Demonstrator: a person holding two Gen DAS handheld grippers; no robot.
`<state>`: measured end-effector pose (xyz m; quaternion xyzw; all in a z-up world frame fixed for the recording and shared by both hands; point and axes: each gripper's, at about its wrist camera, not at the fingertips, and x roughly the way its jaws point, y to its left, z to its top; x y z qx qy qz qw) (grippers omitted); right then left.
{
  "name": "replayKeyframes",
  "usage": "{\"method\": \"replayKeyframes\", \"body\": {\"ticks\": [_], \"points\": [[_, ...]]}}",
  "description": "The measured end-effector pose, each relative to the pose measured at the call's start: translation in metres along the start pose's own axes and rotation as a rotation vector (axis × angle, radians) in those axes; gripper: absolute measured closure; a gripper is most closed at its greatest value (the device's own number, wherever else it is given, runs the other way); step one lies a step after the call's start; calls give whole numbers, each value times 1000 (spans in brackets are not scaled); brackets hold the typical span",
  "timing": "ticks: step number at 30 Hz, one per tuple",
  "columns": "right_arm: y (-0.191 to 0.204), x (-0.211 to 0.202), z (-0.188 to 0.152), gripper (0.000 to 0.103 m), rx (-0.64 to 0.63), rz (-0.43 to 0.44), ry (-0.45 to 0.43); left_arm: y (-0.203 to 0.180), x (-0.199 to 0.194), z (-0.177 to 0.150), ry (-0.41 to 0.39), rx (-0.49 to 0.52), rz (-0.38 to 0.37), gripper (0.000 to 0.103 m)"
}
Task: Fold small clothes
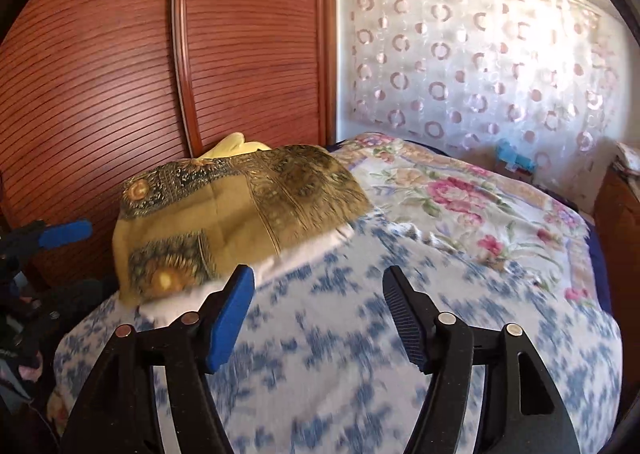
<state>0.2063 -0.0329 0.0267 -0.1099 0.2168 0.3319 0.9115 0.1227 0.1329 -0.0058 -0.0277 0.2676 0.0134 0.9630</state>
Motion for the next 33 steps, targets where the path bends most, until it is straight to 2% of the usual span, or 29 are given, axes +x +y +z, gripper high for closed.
{"method": "replayKeyframes", "body": {"ticks": [5,9,18,25,33], "points": [[-4,-59,-37,24,65,-67,-29,-29,-8,-3,2,30,-32,14],[-7,-107,-61,24,128,-127,-55,-54,-20,-3,-14,55,-62,14],[-7,-196,-87,24,215,-291,-125,-91,-43,1,-38,82,-90,14],[-3,-226,-96,24,237,-358,-156,-111,-54,7,-55,99,-99,14],[6,-221,-101,24,241,-361,-165,-118,-58,10,-69,97,-94,14]]}}
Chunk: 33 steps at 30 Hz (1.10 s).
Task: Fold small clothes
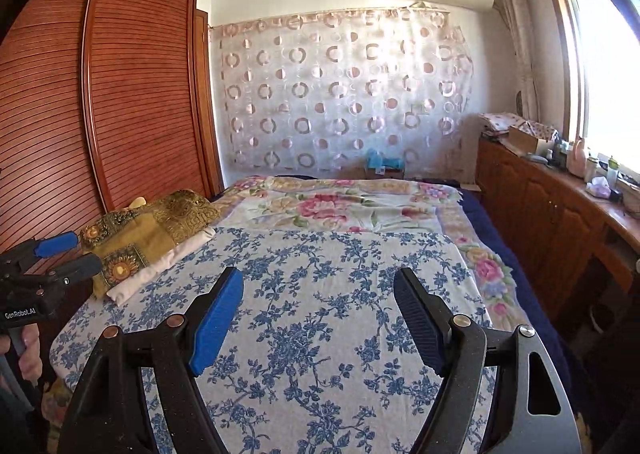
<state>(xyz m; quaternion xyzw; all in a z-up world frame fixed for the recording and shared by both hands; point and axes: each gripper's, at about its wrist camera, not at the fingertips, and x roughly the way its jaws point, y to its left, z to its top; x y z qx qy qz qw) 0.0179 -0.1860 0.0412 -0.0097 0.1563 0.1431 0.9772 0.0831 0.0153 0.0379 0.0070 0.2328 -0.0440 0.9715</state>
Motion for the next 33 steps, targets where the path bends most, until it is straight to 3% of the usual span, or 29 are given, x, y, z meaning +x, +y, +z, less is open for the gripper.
{"method": "replayKeyframes", "body": {"ticks": [33], "points": [[-23,0,-2,24,-1,-1,-1,2,0,1,-17,-33,11,14]]}}
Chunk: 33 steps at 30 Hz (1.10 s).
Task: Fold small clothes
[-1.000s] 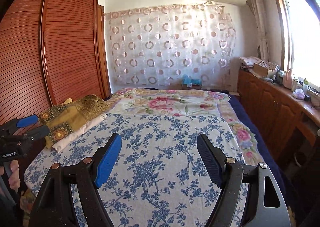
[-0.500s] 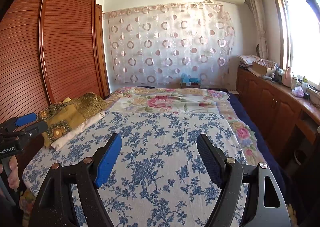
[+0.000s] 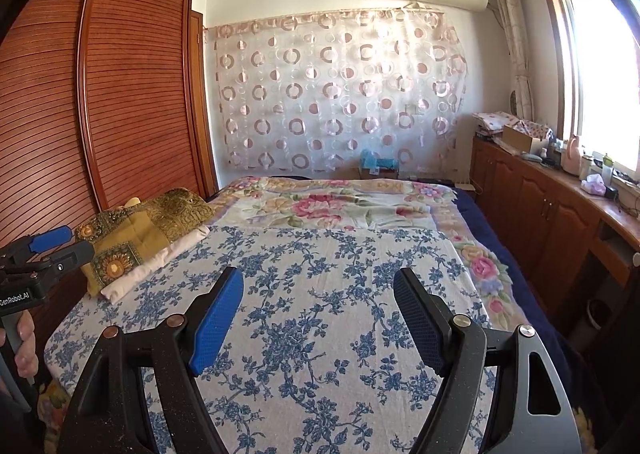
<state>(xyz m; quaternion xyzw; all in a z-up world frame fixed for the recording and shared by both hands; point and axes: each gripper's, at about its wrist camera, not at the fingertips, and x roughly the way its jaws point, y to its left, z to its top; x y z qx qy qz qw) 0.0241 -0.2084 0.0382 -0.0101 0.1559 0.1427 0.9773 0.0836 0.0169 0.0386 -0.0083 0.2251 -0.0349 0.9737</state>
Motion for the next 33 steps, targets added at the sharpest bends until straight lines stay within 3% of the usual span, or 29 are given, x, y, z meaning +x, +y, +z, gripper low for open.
{"method": "replayKeyframes", "body": {"ticks": [33], "points": [[-8,-3,-1,24,2,16,-16,0,0,-1,-2,-3,2,14]]}}
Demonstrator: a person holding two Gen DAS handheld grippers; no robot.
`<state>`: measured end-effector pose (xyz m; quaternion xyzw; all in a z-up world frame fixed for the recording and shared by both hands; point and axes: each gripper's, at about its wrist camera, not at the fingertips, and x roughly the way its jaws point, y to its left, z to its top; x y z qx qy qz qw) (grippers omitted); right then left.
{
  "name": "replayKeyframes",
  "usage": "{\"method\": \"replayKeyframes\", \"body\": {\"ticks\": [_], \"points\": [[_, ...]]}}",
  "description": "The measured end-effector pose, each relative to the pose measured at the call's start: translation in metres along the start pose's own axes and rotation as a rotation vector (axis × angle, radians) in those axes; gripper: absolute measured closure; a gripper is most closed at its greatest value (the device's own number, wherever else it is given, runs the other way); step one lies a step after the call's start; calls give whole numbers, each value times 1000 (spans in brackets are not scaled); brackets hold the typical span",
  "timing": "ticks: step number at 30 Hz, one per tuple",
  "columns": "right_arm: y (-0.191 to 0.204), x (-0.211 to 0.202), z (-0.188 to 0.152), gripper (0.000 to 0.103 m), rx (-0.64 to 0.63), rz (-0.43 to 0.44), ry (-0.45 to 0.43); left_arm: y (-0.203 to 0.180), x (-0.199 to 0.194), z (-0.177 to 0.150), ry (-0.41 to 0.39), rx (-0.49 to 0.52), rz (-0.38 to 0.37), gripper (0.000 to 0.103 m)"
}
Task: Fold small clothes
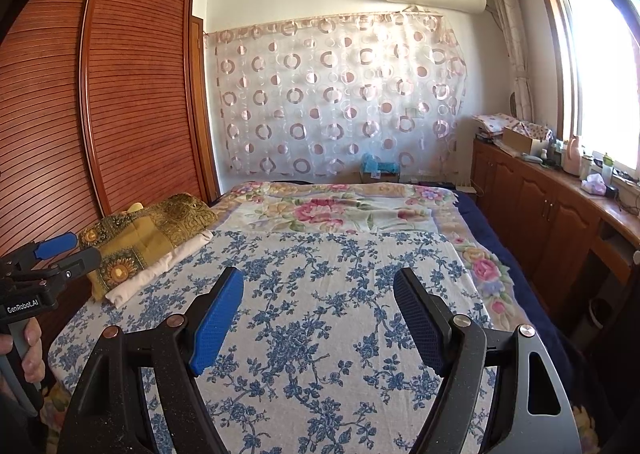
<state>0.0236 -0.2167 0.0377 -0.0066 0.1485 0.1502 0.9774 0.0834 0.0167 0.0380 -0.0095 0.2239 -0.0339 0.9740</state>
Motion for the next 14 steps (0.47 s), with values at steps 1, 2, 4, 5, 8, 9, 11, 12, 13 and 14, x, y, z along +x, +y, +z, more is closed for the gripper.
{"method": "replayKeyframes", "body": {"ticks": [1,2,4,5,8,9,11,12,13,14], "points": [[0,0,0,24,-1,1,0,0,0,0,0,0,0,14],[0,0,0,24,-1,0,0,0,0,0,-1,0,0,14],[0,0,0,24,1,2,1,0,0,1,-3,1,1,14],[0,0,-1,24,1,2,1,0,0,0,-2,0,0,14],[-1,0,-1,24,1,3,1,-1,-1,2,-5,1,1,14],[-1,0,0,24,1,3,0,-1,-1,2,-6,3,2,14],[0,0,-1,24,1,2,0,-1,-2,2,-6,2,2,14],[-1,0,-1,24,2,3,0,-1,-2,2,-6,2,2,14],[-1,-1,-1,24,2,3,0,-1,-2,3,-6,2,2,14],[-1,-1,0,24,2,2,-1,-1,-2,2,-6,2,2,14]]}}
